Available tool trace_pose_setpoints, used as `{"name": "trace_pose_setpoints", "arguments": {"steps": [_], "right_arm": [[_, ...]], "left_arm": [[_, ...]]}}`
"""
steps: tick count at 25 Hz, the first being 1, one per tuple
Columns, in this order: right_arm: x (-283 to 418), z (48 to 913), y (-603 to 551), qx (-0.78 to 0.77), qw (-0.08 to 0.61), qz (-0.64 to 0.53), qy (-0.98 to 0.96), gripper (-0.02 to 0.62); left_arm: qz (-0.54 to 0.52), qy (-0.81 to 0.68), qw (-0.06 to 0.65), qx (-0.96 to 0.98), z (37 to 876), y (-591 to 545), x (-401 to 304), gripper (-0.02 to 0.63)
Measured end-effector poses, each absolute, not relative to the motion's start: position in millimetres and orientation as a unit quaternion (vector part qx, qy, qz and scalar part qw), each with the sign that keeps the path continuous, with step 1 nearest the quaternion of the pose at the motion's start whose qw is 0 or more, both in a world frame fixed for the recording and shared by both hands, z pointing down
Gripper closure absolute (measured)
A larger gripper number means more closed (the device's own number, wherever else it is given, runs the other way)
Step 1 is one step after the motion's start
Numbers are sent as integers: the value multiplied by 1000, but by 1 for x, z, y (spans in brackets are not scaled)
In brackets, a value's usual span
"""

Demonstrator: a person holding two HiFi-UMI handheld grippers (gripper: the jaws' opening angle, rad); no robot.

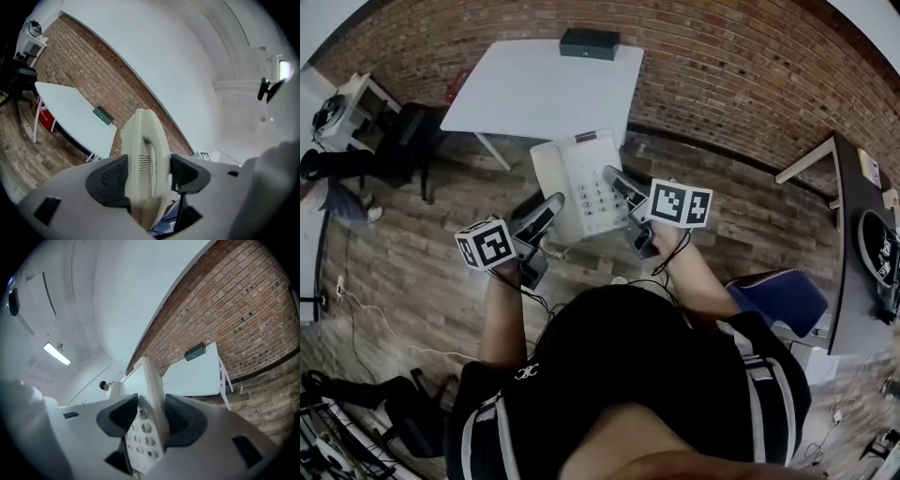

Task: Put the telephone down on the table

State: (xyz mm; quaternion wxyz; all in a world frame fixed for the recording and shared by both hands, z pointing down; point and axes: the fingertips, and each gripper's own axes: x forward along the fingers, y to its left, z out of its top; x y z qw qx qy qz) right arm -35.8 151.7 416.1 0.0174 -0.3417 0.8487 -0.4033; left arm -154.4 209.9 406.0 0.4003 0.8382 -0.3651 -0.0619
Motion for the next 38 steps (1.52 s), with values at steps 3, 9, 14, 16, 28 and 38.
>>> {"name": "trace_pose_setpoints", "arguments": {"steps": [3, 9, 14, 16, 28, 38], "right_arm": [[-33, 419, 156, -344, 20, -406, 847, 422], [-23, 423, 158, -344, 15, -408, 846, 419], [-7, 424, 147, -342, 15, -406, 847, 419], [-1, 424, 143, -340, 15, -406, 848, 419], [25, 425, 124, -333, 13, -402, 853, 419], [20, 431, 92, -333, 13, -395, 856, 419]], "left_arm": [[-61, -366, 402, 837, 409, 214, -152, 321], [-59, -366, 405, 836, 411, 216, -141, 321], [-59, -366, 407, 835, 412, 206, -124, 322], [-60, -365, 407, 835, 412, 203, -118, 322], [-67, -371, 401, 835, 415, 186, -91, 322], [-69, -371, 396, 837, 422, 154, -96, 322]]}}
